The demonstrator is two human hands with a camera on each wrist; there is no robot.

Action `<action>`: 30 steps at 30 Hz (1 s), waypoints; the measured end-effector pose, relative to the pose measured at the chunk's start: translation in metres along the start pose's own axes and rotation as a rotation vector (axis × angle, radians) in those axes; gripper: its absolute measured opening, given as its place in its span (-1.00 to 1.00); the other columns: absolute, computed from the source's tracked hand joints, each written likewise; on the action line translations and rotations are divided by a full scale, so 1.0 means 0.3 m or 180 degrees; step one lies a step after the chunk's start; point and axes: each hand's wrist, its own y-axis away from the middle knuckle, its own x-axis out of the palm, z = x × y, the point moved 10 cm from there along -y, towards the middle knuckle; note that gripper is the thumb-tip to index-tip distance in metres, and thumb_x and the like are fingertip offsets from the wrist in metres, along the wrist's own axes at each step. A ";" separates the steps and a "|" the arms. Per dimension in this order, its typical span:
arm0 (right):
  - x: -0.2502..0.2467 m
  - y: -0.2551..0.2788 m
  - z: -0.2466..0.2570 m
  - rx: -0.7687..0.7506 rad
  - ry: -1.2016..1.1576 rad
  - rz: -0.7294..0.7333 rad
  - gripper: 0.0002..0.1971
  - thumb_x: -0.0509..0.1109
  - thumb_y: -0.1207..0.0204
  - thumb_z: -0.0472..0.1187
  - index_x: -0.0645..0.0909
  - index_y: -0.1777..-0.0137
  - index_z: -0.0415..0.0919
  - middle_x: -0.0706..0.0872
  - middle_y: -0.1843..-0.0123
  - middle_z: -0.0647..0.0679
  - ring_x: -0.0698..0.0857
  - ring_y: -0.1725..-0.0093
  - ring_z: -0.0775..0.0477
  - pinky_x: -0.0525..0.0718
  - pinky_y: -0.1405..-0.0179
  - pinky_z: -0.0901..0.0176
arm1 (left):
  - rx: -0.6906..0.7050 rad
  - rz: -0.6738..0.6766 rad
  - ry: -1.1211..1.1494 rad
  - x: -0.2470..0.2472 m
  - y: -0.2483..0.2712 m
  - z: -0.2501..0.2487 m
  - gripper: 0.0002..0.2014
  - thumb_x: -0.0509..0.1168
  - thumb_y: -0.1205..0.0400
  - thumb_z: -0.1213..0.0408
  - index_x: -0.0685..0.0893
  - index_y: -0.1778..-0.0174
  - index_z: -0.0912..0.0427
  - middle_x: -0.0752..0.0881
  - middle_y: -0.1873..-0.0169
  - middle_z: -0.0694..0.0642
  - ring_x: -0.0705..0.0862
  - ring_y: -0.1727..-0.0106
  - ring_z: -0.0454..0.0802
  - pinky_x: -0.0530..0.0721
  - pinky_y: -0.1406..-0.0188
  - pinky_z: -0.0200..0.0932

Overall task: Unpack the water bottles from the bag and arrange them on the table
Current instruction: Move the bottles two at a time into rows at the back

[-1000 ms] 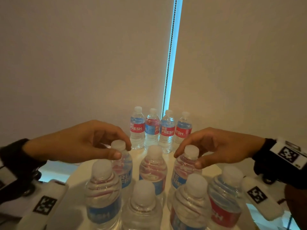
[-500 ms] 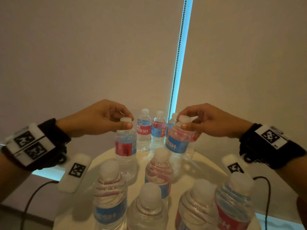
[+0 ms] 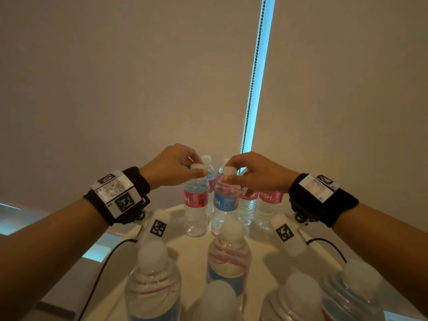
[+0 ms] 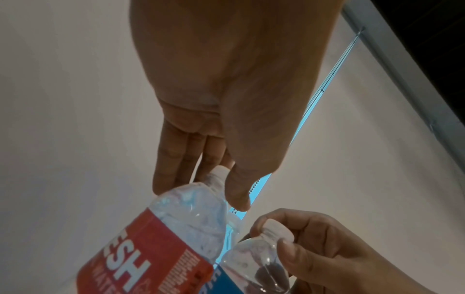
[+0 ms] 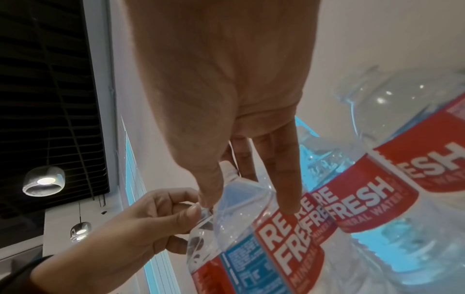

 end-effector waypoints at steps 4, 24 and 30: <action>0.040 -0.014 -0.020 0.0120 -0.0134 0.0126 -0.74 0.48 -0.56 0.01 0.69 -0.13 -0.13 0.74 -0.07 -0.01 0.82 0.03 -0.11 0.86 0.04 -0.10 | -0.0046 0.0025 0.0049 0.018 -0.013 0.008 -0.69 0.55 -0.52 0.12 0.77 -0.09 0.21 0.85 0.09 0.10 0.83 0.10 -0.02 0.84 0.07 -0.06; 0.003 0.002 -0.021 0.0191 0.0036 -0.0003 -0.53 0.50 -0.52 0.09 0.61 -0.35 -0.10 0.75 -0.25 0.00 0.74 -0.13 0.04 0.70 -0.05 0.21 | -0.0195 0.0019 0.0095 0.020 0.012 0.016 -0.50 0.59 -0.45 0.03 0.66 -0.26 0.09 0.81 0.00 0.03 0.81 0.04 -0.12 0.82 0.02 -0.13; -0.152 0.131 -0.058 0.0549 -0.0361 -0.0187 -0.62 0.53 -0.51 0.01 0.64 -0.28 -0.08 0.80 -0.16 0.03 0.89 0.18 -0.08 0.90 0.21 -0.02 | -0.0090 -0.0394 -0.0232 -0.098 0.084 -0.005 -0.48 0.55 -0.49 0.04 0.67 -0.32 0.16 0.75 -0.25 0.08 0.72 -0.23 -0.04 0.67 -0.23 -0.16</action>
